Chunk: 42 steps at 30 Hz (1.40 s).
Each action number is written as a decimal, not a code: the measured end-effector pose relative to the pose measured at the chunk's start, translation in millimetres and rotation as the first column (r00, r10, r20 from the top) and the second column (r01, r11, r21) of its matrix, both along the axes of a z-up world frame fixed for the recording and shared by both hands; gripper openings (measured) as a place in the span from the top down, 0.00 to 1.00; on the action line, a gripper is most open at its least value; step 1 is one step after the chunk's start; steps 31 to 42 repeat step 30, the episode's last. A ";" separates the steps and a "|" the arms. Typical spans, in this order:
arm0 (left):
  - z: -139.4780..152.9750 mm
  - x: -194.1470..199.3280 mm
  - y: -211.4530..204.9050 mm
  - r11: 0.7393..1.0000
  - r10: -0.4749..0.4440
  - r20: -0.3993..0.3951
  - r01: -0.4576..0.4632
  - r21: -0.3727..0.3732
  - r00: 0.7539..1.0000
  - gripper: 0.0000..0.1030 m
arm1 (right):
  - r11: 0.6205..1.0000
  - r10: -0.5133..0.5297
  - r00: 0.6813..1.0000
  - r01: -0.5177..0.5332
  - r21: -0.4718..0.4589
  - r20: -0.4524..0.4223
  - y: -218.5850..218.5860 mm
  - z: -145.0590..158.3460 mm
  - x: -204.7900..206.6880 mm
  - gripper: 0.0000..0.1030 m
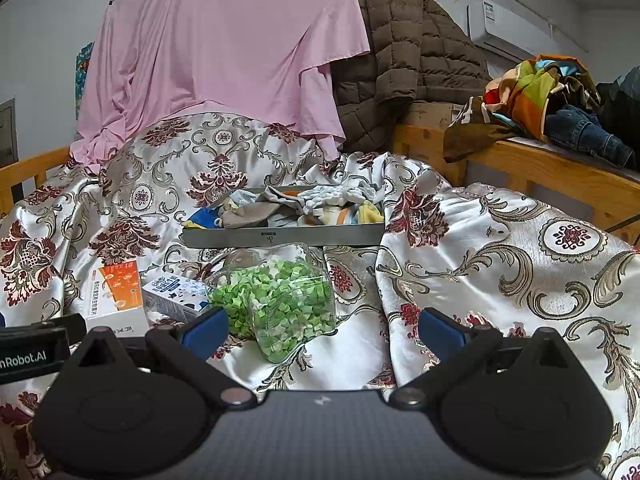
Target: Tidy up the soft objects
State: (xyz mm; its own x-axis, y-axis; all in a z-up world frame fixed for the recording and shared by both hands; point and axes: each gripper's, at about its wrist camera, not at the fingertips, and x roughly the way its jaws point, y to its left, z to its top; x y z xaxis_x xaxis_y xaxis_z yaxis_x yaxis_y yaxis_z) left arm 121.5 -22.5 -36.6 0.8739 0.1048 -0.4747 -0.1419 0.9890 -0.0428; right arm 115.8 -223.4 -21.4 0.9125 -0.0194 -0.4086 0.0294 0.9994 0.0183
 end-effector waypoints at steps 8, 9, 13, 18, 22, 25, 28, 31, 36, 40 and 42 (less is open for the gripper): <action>4.7 -5.6 6.3 1.000 0.009 0.031 -0.009 0.008 0.999 0.01 | 1.000 0.000 1.000 0.000 -0.001 0.000 0.2 0.2 0.1 0.00; 5.1 -5.8 4.9 1.000 0.007 0.032 -0.007 0.007 0.999 0.01 | 1.000 0.000 1.000 0.000 0.000 0.000 0.3 0.1 0.1 0.00; 4.8 -4.2 3.2 1.000 -0.001 0.023 0.001 -0.006 1.000 0.01 | 1.000 0.000 1.000 0.000 0.000 0.000 0.3 0.1 0.0 0.00; 5.0 -4.7 6.6 1.000 -0.003 0.032 0.004 -0.016 0.999 0.01 | 1.000 0.001 1.000 -0.001 -0.001 -0.001 0.4 0.3 0.0 0.00; 4.6 -5.0 5.0 1.000 0.000 0.031 0.001 -0.025 1.000 0.01 | 1.000 0.000 1.000 0.000 -0.001 -0.001 0.6 0.3 -0.2 0.00; 4.4 -5.4 3.9 1.000 -0.006 0.034 0.006 -0.021 0.999 0.01 | 1.000 0.000 1.000 0.000 -0.001 -0.001 0.7 0.4 -0.2 0.00; 4.3 -5.4 5.2 1.000 -0.008 0.038 0.009 -0.021 0.999 0.01 | 1.000 0.000 1.000 0.000 -0.001 -0.002 0.9 0.5 -0.3 0.00; 4.1 -6.0 2.8 1.000 -0.010 0.037 0.010 -0.020 0.999 0.01 | 1.000 0.002 1.000 -0.002 -0.003 -0.003 1.4 -0.5 -0.5 0.00; 4.1 -6.0 2.8 1.000 -0.010 0.037 0.010 -0.020 0.999 0.01 | 1.000 0.002 1.000 -0.002 -0.003 -0.003 1.4 -0.5 -0.5 0.00; 4.1 -6.0 2.8 1.000 -0.010 0.037 0.010 -0.020 0.999 0.01 | 1.000 0.002 1.000 -0.002 -0.003 -0.003 1.4 -0.5 -0.5 0.00; 4.1 -6.0 2.8 1.000 -0.010 0.037 0.010 -0.020 0.999 0.01 | 1.000 0.002 1.000 -0.002 -0.003 -0.003 1.4 -0.5 -0.5 0.00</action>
